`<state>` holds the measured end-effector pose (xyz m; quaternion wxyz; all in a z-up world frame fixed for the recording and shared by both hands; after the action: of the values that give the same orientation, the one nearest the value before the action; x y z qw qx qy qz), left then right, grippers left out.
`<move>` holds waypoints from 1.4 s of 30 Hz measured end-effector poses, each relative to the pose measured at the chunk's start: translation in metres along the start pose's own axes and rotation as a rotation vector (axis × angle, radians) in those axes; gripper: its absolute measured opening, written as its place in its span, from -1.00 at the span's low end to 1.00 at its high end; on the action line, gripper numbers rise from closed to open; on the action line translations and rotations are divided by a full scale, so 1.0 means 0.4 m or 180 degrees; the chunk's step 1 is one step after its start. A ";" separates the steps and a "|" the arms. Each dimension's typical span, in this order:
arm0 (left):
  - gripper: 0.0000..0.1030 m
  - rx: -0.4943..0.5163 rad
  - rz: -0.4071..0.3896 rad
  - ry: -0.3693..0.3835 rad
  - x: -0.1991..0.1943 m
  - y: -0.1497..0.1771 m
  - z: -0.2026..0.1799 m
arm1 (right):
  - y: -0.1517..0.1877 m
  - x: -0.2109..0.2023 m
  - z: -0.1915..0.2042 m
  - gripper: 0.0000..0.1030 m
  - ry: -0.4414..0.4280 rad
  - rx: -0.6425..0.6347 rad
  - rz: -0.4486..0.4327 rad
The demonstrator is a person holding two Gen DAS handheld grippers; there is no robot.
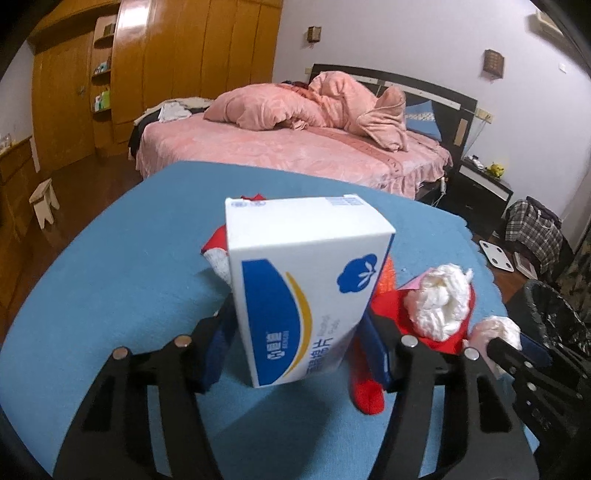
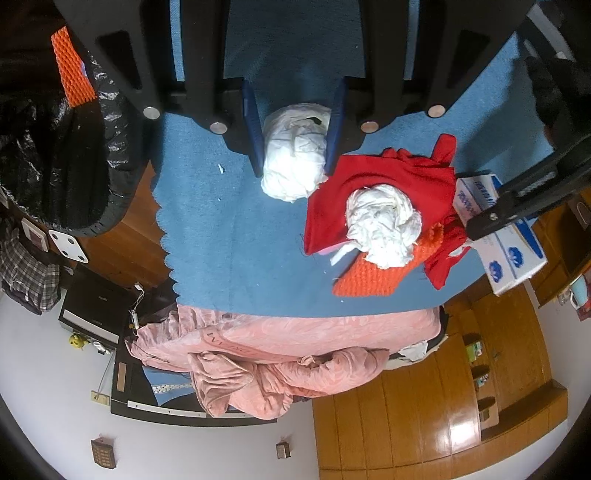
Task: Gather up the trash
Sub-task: 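Move the left gripper onto the white tissue box while the right holds the tissue ball, then carry the tissue box and tissue ball over the bin and open both grippers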
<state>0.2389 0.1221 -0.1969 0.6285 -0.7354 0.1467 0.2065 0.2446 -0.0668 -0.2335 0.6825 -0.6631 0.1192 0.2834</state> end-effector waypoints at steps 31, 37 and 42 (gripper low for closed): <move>0.16 0.0310 -0.0160 0.0394 -0.168 -0.001 -0.128 | -0.108 -0.152 -0.052 -0.38 -0.0039 0.0142 -0.0397; 0.16 0.0339 -0.0210 0.0533 -0.198 -0.019 -0.190 | -0.128 -0.213 -0.089 -0.38 0.0033 0.0144 -0.0490; 0.16 0.0387 -0.0236 0.0651 -0.217 -0.024 -0.249 | -0.133 -0.256 -0.135 -0.38 0.0128 0.0196 -0.0536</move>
<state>0.1796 0.0217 -0.1338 0.6609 -0.7180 0.1950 0.0978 0.2019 -0.1408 -0.1388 0.7215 -0.6550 0.0853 0.2078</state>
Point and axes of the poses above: each gripper's, at about its wrist camera, not at the fingertips, and x roughly the way its jaws point, z to its left, y to its underside, the point moved 8 cm from there along x, roughly the way its jaws point, and after that the axes turned 9 degrees about -z, right-handed, at the moved point
